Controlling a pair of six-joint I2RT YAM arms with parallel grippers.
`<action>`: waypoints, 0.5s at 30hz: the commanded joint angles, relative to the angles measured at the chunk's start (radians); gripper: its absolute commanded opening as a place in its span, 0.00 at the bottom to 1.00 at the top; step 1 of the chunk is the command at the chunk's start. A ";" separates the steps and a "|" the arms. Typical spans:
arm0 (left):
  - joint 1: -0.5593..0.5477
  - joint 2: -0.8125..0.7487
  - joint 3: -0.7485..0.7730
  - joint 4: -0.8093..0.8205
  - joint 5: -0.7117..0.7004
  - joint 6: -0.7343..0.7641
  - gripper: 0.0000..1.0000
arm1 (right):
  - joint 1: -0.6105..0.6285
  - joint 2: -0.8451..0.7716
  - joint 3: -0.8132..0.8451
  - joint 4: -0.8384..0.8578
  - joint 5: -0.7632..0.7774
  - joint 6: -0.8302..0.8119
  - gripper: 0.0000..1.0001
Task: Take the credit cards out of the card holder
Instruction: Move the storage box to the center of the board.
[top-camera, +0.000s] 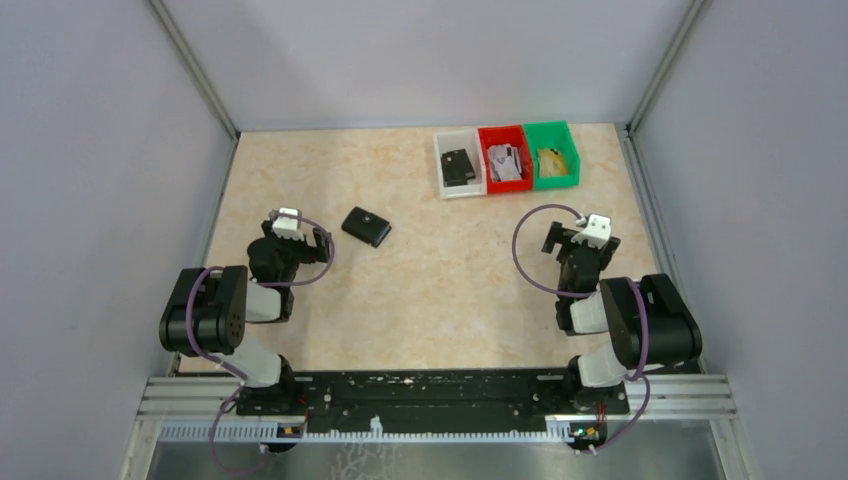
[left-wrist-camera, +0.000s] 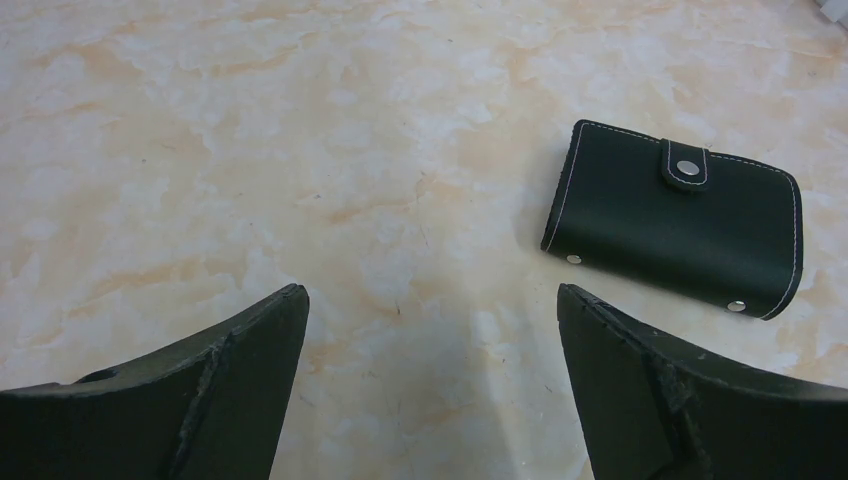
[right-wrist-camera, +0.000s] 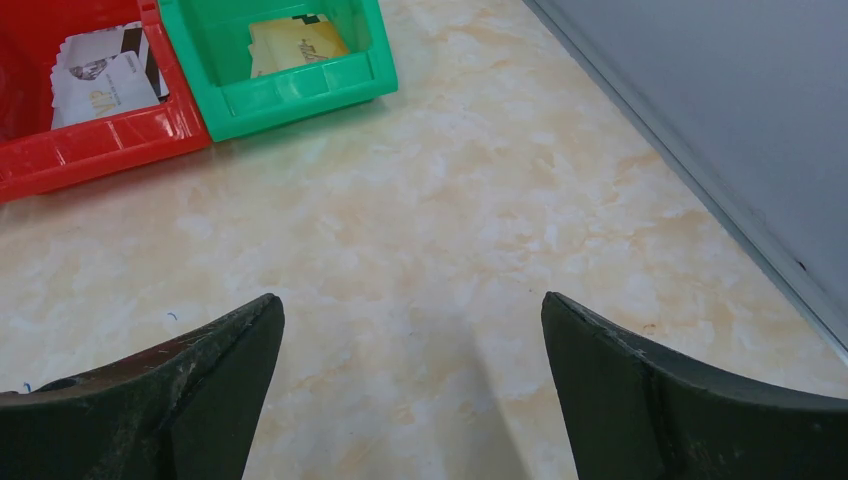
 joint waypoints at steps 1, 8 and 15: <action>-0.005 -0.012 0.014 0.019 -0.006 0.006 0.99 | -0.008 -0.021 0.010 0.035 -0.011 0.006 0.99; -0.005 -0.013 0.016 0.012 -0.003 0.005 0.99 | -0.007 -0.023 0.008 0.038 -0.011 0.006 0.99; 0.007 -0.172 0.108 -0.233 0.030 0.010 0.99 | 0.021 -0.152 -0.003 -0.060 0.056 -0.004 0.99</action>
